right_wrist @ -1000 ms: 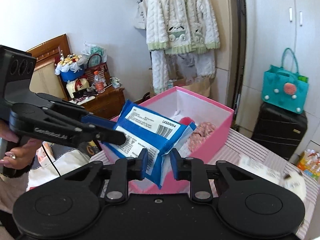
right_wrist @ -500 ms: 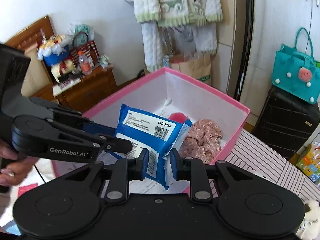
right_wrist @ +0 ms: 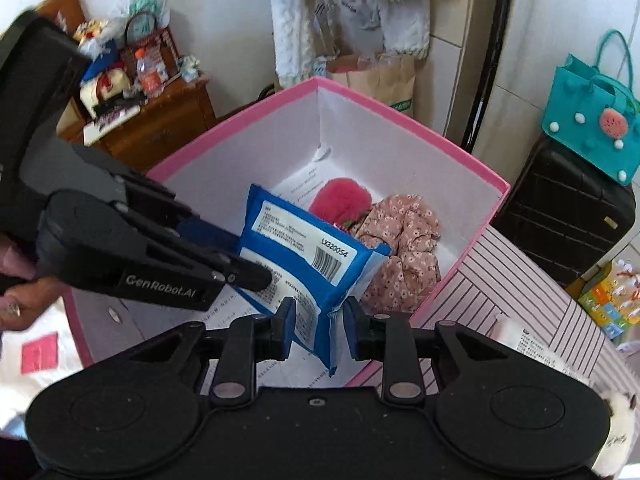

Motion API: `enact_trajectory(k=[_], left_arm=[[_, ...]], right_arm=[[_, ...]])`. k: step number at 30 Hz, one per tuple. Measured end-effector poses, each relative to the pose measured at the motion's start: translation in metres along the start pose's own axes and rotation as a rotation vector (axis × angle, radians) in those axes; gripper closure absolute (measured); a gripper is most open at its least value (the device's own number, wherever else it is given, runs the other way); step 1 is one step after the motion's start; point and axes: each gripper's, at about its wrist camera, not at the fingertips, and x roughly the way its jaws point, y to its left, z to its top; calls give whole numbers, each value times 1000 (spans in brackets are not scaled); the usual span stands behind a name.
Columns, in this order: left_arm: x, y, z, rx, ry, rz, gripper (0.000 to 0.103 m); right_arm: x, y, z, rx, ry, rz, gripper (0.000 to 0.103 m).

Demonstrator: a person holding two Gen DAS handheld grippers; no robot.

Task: Organize soft objects
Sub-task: 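Carry the blue packet with both tools over the pink box and lower it, then open both tools and withdraw them from the box toward the sponges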

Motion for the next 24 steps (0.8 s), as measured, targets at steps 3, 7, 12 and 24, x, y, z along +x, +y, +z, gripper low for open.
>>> enact_trajectory(k=[3, 7, 12, 24], left_arm=[[5, 2, 5, -5, 32, -8, 72], [6, -1, 5, 21, 32, 10, 70], [-6, -7, 0, 61, -30, 9, 64], [-62, -31, -38, 93, -154, -12, 62]], right_arm=[[4, -2, 4, -15, 21, 4, 69], [5, -12, 9, 16, 34, 56, 69], [-4, -18, 1, 18, -30, 75, 69], [-49, -4, -31, -12, -181, 96, 66]])
